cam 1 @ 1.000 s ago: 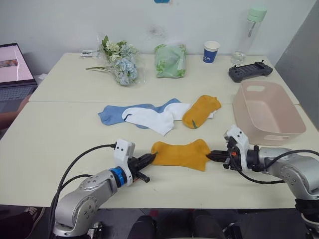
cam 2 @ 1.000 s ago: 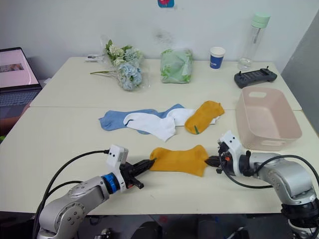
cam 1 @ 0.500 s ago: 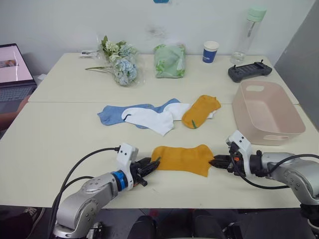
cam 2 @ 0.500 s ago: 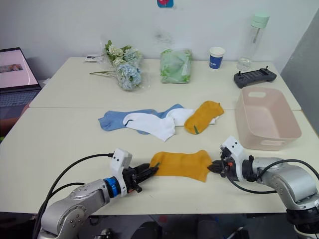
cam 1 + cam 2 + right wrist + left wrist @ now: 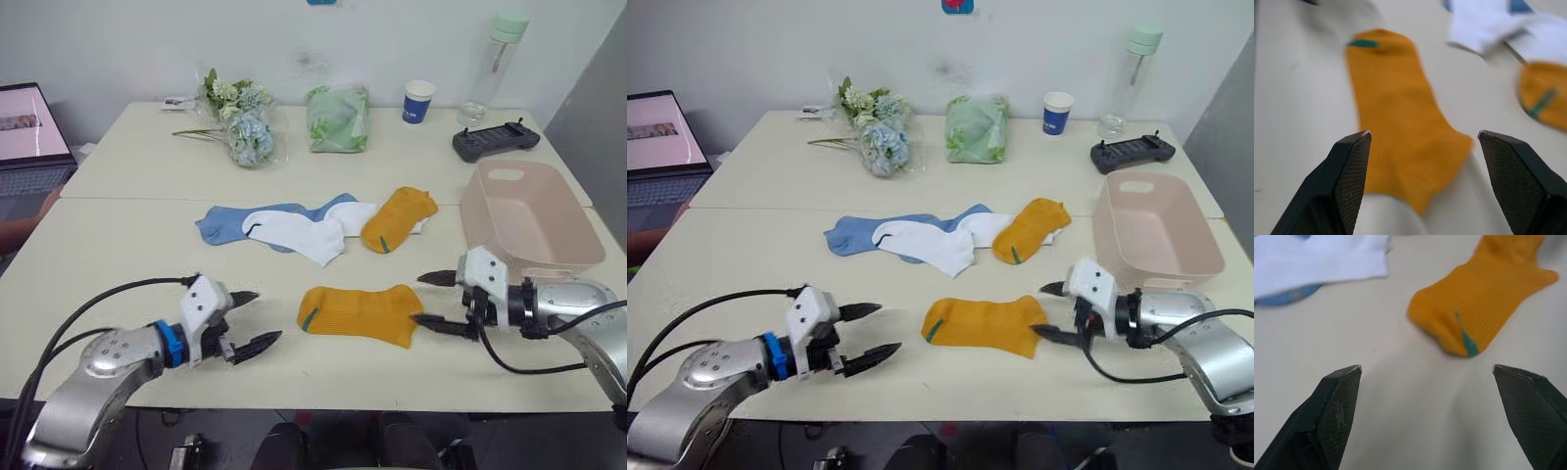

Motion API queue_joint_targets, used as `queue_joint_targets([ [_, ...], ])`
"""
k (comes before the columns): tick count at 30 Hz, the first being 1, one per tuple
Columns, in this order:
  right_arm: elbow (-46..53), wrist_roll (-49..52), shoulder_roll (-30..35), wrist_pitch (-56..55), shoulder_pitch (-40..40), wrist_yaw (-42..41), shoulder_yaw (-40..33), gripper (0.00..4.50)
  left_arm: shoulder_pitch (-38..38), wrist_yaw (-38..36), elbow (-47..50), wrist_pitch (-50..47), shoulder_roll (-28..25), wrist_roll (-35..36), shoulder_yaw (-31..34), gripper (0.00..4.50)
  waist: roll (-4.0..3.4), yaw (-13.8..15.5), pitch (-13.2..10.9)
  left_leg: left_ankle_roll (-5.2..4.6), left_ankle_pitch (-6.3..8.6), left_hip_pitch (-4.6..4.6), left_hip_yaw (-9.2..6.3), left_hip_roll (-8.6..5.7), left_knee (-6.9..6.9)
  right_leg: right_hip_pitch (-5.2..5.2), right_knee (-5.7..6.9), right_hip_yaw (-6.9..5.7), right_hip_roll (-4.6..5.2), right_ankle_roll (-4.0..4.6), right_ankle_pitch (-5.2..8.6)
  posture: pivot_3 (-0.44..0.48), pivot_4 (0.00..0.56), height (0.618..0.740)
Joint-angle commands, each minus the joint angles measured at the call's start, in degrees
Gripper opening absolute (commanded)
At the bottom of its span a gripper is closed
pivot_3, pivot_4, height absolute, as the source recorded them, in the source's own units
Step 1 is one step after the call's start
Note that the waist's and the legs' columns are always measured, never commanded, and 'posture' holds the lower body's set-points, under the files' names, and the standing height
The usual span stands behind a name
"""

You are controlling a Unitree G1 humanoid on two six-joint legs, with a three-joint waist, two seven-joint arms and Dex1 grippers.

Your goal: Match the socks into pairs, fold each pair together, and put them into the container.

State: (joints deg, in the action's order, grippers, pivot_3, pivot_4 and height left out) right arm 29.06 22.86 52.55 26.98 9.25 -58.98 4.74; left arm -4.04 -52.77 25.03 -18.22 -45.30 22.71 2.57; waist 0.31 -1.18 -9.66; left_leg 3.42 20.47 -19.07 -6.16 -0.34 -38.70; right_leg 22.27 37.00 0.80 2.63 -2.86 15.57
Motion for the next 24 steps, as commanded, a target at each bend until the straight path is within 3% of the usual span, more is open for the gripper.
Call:
queue_joint_targets([
  [1, 0.20, -8.16, 2.58, -14.68, -3.56, -5.57, 4.74, 3.76, 3.59, -4.72, -2.78, 13.26, 0.13, -8.01, -6.63, 4.48, 0.02, 0.15, 0.01, 0.00, 0.00, 0.00, 0.02, -0.01, 0.02, -0.01, -0.03, 0.01, 0.02, -0.01, 0.00, 0.000, 0.150, 0.740],
  [5, -6.67, -14.48, 1.37, -25.29, -4.04, -6.11, 8.09, 3.76, 7.24, -5.43, -9.38, 20.55, 1.58, -14.88, -12.55, 4.48, 0.04, -0.06, -0.03, -0.01, 0.00, 0.02, 0.15, -0.02, 0.00, 0.00, -0.01, 0.08, 0.02, -0.01, 0.00, 0.000, 0.150, 0.740],
  [10, -11.00, -16.61, -1.99, -25.64, -2.23, -4.79, 9.44, 3.76, 8.21, -5.66, -12.18, 21.42, 2.33, -16.97, -14.66, 4.48, 0.06, -0.55, -0.05, -0.20, 0.10, 0.08, 0.11, 0.05, -0.01, 0.00, 0.14, 0.06, -0.05, 0.00, 0.00, 0.000, 0.150, 0.740],
  [13, -12.50, -18.12, -2.88, -25.55, -1.91, -4.82, 10.15, 3.76, 9.58, -4.18, -13.54, 19.67, 4.26, -17.91, -15.63, 3.91, 0.03, -0.38, -0.07, -0.22, 0.11, 0.08, 0.07, 0.02, -0.04, -0.01, 0.18, 0.04, -0.06, 0.00, 0.00, 0.000, 0.150, 0.740],
  [18, -13.51, -19.12, -5.08, -23.38, -0.30, -2.94, 9.96, 3.76, 9.86, -2.88, -13.74, 16.30, 5.62, -19.79, -16.40, 2.44, 0.03, -0.31, -0.07, -0.22, 0.11, 0.08, 0.04, 0.00, -0.08, -0.03, 0.17, 0.05, -0.04, -0.01, -0.01, 0.000, 0.150, 0.740],
  [24, -15.39, -20.15, -4.89, -24.63, 0.97, -4.29, 10.44, 1.73, 11.41, -3.62, -15.81, 14.87, 5.47, -20.49, -17.05, 0.57, 0.04, -0.24, -0.07, -0.26, 0.09, 0.12, 0.01, 0.00, -0.10, -0.08, 0.21, 0.03, -0.04, 0.00, -0.01, 0.000, 0.150, 0.740],
])
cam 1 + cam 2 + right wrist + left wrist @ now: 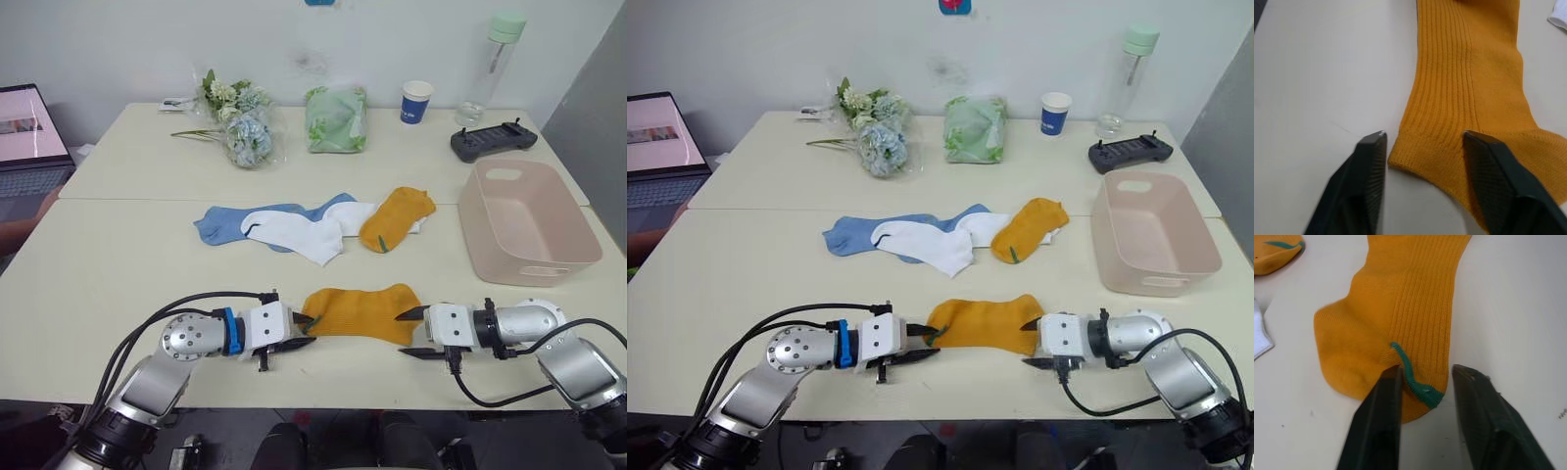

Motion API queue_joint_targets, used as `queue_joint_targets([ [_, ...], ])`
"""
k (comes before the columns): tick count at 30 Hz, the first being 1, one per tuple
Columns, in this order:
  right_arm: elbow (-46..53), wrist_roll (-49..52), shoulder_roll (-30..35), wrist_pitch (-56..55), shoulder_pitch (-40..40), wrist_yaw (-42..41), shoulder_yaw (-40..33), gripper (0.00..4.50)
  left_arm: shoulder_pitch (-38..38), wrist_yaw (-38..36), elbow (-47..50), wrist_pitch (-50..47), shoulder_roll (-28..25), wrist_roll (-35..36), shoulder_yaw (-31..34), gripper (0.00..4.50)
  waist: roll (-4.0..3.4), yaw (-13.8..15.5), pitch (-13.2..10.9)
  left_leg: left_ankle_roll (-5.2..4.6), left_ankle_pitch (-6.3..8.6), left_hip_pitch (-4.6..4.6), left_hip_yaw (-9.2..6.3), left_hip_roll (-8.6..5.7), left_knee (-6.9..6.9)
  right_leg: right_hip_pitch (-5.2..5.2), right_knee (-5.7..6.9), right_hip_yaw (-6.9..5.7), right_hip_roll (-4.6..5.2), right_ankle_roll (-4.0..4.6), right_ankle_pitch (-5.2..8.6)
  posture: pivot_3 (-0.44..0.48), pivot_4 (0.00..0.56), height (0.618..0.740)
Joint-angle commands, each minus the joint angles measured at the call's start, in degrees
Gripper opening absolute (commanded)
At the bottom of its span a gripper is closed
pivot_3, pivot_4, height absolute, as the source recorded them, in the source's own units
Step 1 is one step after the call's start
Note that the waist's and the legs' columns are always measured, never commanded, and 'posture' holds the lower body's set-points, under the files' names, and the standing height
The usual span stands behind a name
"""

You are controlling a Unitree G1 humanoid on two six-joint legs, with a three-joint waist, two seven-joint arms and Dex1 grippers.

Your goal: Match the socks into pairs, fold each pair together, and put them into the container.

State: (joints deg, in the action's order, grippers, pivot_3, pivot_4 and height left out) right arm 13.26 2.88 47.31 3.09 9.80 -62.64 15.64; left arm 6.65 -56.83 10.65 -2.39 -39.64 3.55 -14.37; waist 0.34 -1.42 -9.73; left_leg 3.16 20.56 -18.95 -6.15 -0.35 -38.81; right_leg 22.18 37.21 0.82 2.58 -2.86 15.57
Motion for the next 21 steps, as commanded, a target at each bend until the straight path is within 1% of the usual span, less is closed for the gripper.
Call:
queue_joint_targets([
  [1, 0.31, -0.20, 0.28, -0.83, 0.51, -0.60, -0.54, 1.36, 0.96, 0.46, -1.71, -1.00, -0.12, -1.25, -0.07, 0.29, 0.00, -0.04, 0.00, -0.02, -0.01, 0.01, 0.00, 0.00, 0.00, 0.00, 0.02, -0.01, 0.00, 0.00, 0.00, 0.000, 0.150, 0.740],
  [2, 0.38, -0.25, 0.21, -0.82, 0.48, -0.55, -0.57, 0.99, 0.99, 0.45, -1.86, -0.94, -0.14, -1.20, 0.01, 0.01, -0.01, -0.08, 0.01, -0.03, -0.01, 0.02, 0.01, 0.00, 0.00, 0.00, 0.04, 0.00, 0.00, 0.00, 0.00, 0.000, 0.150, 0.740],
  [5, 1.01, 1.04, -0.06, -0.61, 1.90, -1.17, -1.36, 0.02, 2.02, 0.66, -2.59, -1.30, 0.34, -0.48, 0.71, 0.00, -0.01, -0.10, 0.01, -0.03, -0.01, 0.04, 0.01, 0.00, 0.00, 0.00, 0.08, 0.01, -0.01, 0.00, 0.00, 0.000, 0.150, 0.740],
  [12, 3.22, 2.98, -0.24, 1.18, 2.82, -2.10, -1.77, 0.02, 1.70, 1.26, 0.51, -4.24, 2.41, 4.20, 3.01, 0.00, -0.01, -0.05, 0.00, -0.04, -0.02, 0.03, -0.07, 0.00, -0.04, 0.02, 0.14, -0.01, 0.00, 0.00, 0.00, 0.000, 0.150, 0.740],
  [14, 4.05, 4.37, -0.44, 3.08, 2.73, -2.20, -2.10, 0.02, 1.32, 1.00, 1.40, -7.59, 2.97, 7.66, 4.54, 0.00, -0.01, -0.10, 0.00, -0.03, -0.02, 0.02, -0.09, 0.01, -0.03, 0.04, 0.13, 0.01, 0.01, 0.00, 0.00, 0.000, 0.150, 0.740],
  [17, 5.35, 6.23, -0.82, 5.78, 2.67, -1.96, -2.92, 0.02, 1.28, 0.33, 3.83, -16.11, 4.10, 15.87, 7.34, 0.00, -0.01, -0.11, 0.00, 0.11, -0.10, -0.01, -0.12, 0.01, -0.02, 0.07, 0.10, 0.03, 0.03, 0.00, 0.00, 0.000, 0.150, 0.740],
  [19, 6.28, 7.62, -0.90, 8.00, 2.86, -1.96, -3.57, 0.02, 1.90, 0.62, 4.44, -19.64, 4.28, 18.00, 8.17, 0.00, -0.01, -0.11, 0.00, 0.13, -0.11, -0.01, -0.13, 0.01, -0.02, 0.06, 0.10, 0.03, 0.04, 0.00, 0.00, 0.000, 0.150, 0.740],
  [21, 7.02, 8.51, -0.60, 9.47, 2.97, -2.12, -4.28, 0.02, 2.25, 0.36, 4.60, -21.10, 3.66, 18.45, 8.47, 0.00, -0.01, -0.10, 0.00, 0.12, -0.11, 0.00, -0.15, 0.00, -0.02, 0.06, 0.12, 0.02, 0.04, 0.00, 0.00, 0.000, 0.150, 0.740],
])
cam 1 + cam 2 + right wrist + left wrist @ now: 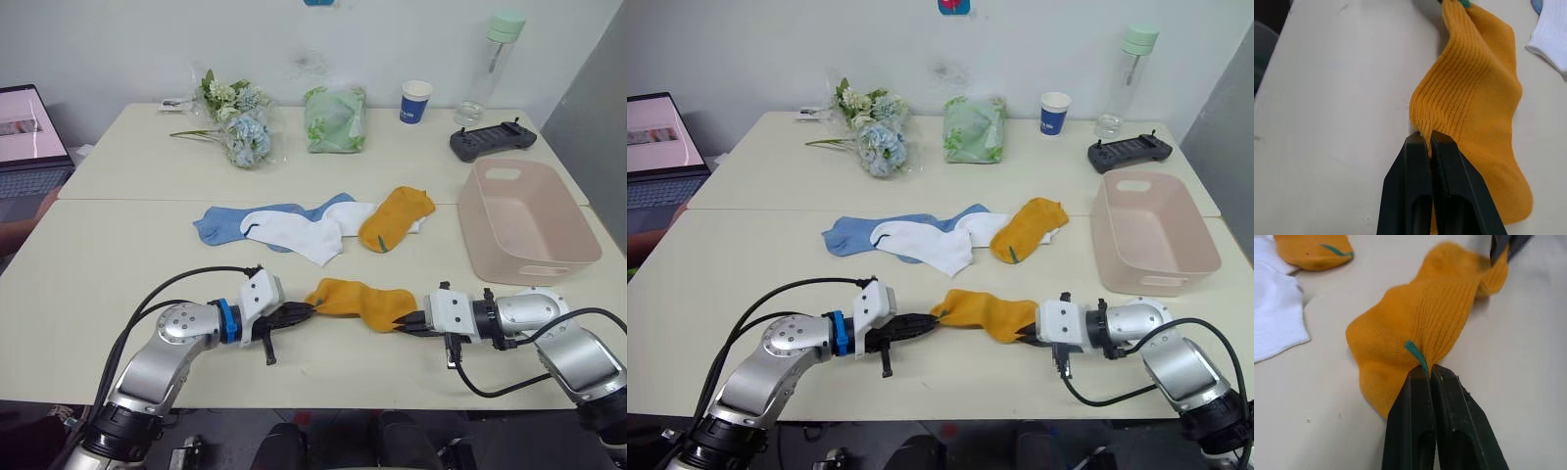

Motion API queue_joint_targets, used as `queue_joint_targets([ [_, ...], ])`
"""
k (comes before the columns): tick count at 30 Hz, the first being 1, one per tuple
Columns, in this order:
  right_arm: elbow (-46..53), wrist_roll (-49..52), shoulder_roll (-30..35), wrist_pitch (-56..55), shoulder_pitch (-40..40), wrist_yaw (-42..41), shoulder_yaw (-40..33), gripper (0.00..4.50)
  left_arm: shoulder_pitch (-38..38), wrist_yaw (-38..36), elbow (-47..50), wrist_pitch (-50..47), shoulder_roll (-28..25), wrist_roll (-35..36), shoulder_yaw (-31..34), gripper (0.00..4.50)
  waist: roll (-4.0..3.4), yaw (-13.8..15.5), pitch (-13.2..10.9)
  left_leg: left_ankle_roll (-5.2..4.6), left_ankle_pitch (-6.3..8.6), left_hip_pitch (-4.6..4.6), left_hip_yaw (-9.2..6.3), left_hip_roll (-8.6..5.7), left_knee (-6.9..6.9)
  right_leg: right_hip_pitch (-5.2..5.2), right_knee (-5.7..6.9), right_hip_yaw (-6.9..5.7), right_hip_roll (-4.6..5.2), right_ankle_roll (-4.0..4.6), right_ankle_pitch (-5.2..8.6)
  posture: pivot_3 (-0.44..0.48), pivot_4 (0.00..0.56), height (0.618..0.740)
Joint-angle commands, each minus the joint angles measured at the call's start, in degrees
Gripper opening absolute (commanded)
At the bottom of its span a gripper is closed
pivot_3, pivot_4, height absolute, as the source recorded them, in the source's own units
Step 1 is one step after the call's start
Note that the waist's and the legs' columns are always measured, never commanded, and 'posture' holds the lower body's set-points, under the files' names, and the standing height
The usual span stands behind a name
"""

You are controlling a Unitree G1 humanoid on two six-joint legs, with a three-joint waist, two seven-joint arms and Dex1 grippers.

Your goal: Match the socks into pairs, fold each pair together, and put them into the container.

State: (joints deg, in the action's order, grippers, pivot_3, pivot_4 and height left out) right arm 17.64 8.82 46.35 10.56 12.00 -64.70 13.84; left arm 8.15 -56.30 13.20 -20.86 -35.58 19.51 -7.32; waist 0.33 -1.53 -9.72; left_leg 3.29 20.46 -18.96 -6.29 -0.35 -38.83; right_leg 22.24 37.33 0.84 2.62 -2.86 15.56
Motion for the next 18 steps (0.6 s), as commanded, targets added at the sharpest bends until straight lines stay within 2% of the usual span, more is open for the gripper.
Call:
queue_joint_targets([
  [1, 3.12, 3.29, 0.56, 2.98, 0.79, -0.17, -2.96, 0.02, 0.86, -0.41, 2.10, -2.77, -0.86, 2.40, 1.52, 0.00, 0.00, 0.00, 0.00, -0.01, 0.00, 0.01, 0.00, 0.00, 0.00, 0.00, 0.01, -0.01, 0.00, 0.00, 0.00, 0.000, 0.150, 0.740],
  [4, 6.72, 8.87, 1.30, 9.96, 0.92, -1.00, -5.13, 0.02, 0.47, -2.99, 3.60, -2.86, -3.68, 2.22, 1.35, 0.00, 0.00, 0.00, 0.00, 0.00, 0.00, 0.01, 0.00, 0.00, 0.00, 0.00, 0.01, -0.01, -0.01, 0.00, 0.00, 0.000, 0.150, 0.740],
  [7, 12.29, 17.10, 2.68, 19.03, 1.68, -1.94, -7.24, 0.02, -0.96, -5.97, 9.81, -8.98, -7.68, 7.15, 1.73, 0.00, -0.02, -0.01, -0.01, 0.02, -0.01, -0.01, -0.04, 0.02, 0.05, 0.03, -0.01, -0.01, -0.01, 0.00, 0.00, 0.000, 0.150, 0.740],
  [11, 17.59, 26.14, 5.34, 28.52, 2.71, -3.33, -8.23, 0.02, -1.01, -7.13, 15.36, -22.58, -12.68, 18.07, 4.76, 0.00, -0.01, -0.03, -0.02, -0.16, 0.09, -0.04, -0.11, 0.01, 0.05, 0.01, -0.09, 0.00, 0.02, 0.00, 0.00, 0.000, 0.150, 0.740],
  [15, 19.83, 36.98, 6.14, 38.77, 3.77, -2.17, -9.50, 0.02, -1.10, -8.01, 17.52, -39.01, -17.71, 33.42, 8.02, 0.00, -0.01, -0.11, -0.03, -0.20, 0.11, -0.01, -0.14, 0.02, 0.06, 0.00, -0.04, -0.04, -0.02, 0.00, 0.00, 0.000, 0.150, 0.740],
  [18, 20.12, 41.81, 6.65, 43.54, 3.32, -1.72, -9.54, 0.02, -0.47, -6.04, 16.85, -47.20, -18.64, 40.86, 8.59, 0.00, -0.01, -0.10, -0.03, -0.21, 0.12, 0.00, -0.13, 0.01, 0.05, 0.00, -0.03, -0.03, -0.01, 0.00, 0.00, 0.000, 0.150, 0.740],
])
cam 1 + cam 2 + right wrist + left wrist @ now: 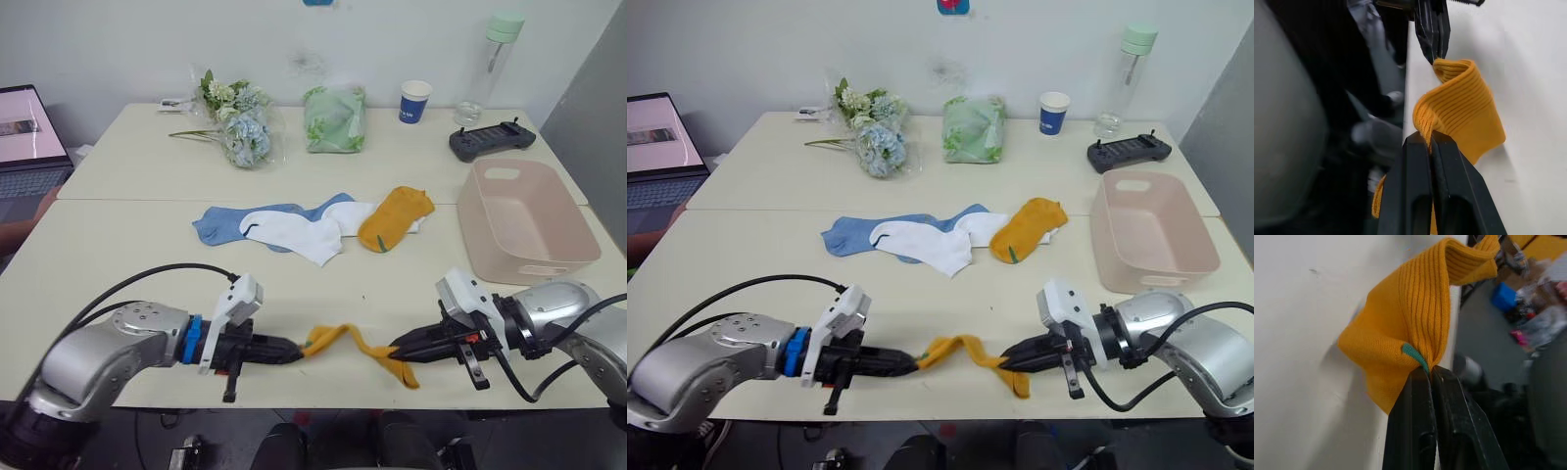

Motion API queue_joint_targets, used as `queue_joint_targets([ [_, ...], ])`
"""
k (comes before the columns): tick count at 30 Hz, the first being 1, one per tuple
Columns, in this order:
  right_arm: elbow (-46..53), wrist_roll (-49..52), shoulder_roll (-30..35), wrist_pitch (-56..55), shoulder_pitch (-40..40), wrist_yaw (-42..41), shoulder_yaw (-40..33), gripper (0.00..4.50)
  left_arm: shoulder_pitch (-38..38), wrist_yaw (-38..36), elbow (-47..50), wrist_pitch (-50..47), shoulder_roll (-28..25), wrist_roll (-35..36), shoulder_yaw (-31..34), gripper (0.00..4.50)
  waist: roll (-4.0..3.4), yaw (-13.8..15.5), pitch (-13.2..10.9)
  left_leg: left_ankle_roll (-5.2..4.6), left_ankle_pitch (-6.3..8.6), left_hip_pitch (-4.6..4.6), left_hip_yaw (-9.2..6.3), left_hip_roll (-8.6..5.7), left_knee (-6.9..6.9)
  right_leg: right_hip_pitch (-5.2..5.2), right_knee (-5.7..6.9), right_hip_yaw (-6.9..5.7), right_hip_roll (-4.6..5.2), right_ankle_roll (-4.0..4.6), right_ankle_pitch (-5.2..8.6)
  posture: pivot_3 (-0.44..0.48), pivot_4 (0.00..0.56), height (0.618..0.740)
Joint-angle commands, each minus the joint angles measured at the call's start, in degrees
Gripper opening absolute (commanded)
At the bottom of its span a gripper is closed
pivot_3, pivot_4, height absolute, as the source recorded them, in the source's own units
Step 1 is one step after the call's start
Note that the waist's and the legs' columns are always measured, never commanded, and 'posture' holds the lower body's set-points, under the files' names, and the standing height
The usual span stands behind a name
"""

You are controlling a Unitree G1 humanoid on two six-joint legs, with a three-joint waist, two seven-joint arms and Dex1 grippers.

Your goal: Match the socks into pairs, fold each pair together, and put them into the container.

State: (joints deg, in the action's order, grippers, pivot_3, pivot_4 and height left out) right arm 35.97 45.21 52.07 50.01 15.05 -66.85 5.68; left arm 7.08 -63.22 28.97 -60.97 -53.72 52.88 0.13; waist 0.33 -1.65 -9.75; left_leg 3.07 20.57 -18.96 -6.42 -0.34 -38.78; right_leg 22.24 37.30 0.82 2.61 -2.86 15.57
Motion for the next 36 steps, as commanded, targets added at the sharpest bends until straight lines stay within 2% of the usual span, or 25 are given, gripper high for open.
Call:
queue_joint_targets([
  [1, 1.16, 6.59, 0.92, 5.49, -0.09, 0.82, -1.33, 0.02, 1.05, 1.77, 0.08, -8.08, -0.21, 7.41, 0.53, 0.00, 0.00, 0.03, 0.00, 0.00, 0.00, 0.00, 0.00, -0.01, 0.00, 0.00, 0.00, 0.01, 0.00, 0.00, 0.00, 0.000, 0.150, 0.740],
  [6, -3.33, 2.31, 1.91, 3.37, 0.32, -0.40, 1.70, 0.02, 4.56, 4.90, -4.63, -12.35, 1.36, 6.86, -2.38, 0.00, 0.01, 0.03, 0.00, 0.00, 0.00, 0.00, 0.06, -0.02, -0.01, 0.01, 0.01, -0.01, -0.01, 0.00, 0.00, 0.000, 0.150, 0.740],
  [10, -12.83, -10.48, 0.00, -6.94, 5.70, -2.12, 9.09, 0.02, 5.60, 4.74, -8.18, -5.21, 2.97, -2.27, -8.86, 0.00, 0.00, -0.20, 0.00, 0.03, -0.02, 0.05, 0.21, -0.03, -0.01, 0.02, -0.01, 0.07, -0.02, 0.00, 0.00, 0.000, 0.150, 0.740],
  [15, -21.91, -19.99, -2.11, -15.36, 11.00, -4.14, 13.22, 0.02, 12.21, 4.05, -19.06, 1.86, 7.01, -9.19, -10.29, 0.00, 0.00, 0.16, 0.00, 0.28, -0.15, -0.01, 0.19, 0.00, -0.02, 0.08, 0.01, -0.01, -0.04, 0.01, 0.00, 0.000, 0.150, 0.740],
  [22, -25.25, -23.78, -4.73, -18.12, 12.67, -5.34, 14.28, 0.02, 17.44, 1.47, -24.99, 6.89, 10.17, -15.33, -12.92, 0.00, 0.01, 0.05, 0.00, 0.29, -0.15, -0.22, 0.15, -0.08, -0.02, 0.16, -0.22, -0.02, 0.15, -0.02, 0.01, 0.000, 0.150, 0.740],
  [28, -28.69, -28.54, -7.66, -22.54, 12.96, -2.30, 13.28, 0.02, 17.79, -2.13, -26.56, 9.81, 9.87, -18.91, -14.67, 0.00, 0.01, -0.05, 0.00, 0.30, -0.16, -0.61, 0.16, -0.10, -0.11, 0.67, -0.01, -0.04, 0.22, -0.05, -0.02, 0.000, 0.150, 0.740],
  [30, -28.94, -29.07, -8.16, -22.96, 13.01, -1.62, 12.49, 0.00, 17.71, -3.05, -27.00, 11.08, 9.92, -19.57, -14.15, 0.49, 0.01, -0.06, 0.00, 0.31, -0.17, -0.87, 0.19, -0.13, -0.21, 1.04, 0.25, 0.02, 0.22, -0.05, -0.02, 0.000, 0.150, 0.740],
  [33, -28.33, -28.04, -7.63, -21.97, 12.94, -1.73, 10.68, 0.80, 18.90, -1.12, -30.25, 12.92, 11.06, -20.92, -11.51, 1.30, 0.01, -0.04, 0.00, 0.32, -0.18, -0.87, 0.18, -0.13, -0.24, 1.08, 0.36, 0.01, 0.23, -0.05, -0.02, 0.000, 0.150, 0.740],
  [36, -29.07, -28.13, -7.25, -21.95, 12.51, 0.66, 7.11, 1.80, 20.25, 1.02, -33.85, 14.82, 11.62, -20.78, -6.63, 2.21, 0.01, -0.03, 0.00, 0.33, -0.19, -0.87, 0.16, -0.13, -0.29, 1.07, 0.46, 0.00, 0.23, -0.05, -0.02, 0.000, 0.150, 0.740],
])
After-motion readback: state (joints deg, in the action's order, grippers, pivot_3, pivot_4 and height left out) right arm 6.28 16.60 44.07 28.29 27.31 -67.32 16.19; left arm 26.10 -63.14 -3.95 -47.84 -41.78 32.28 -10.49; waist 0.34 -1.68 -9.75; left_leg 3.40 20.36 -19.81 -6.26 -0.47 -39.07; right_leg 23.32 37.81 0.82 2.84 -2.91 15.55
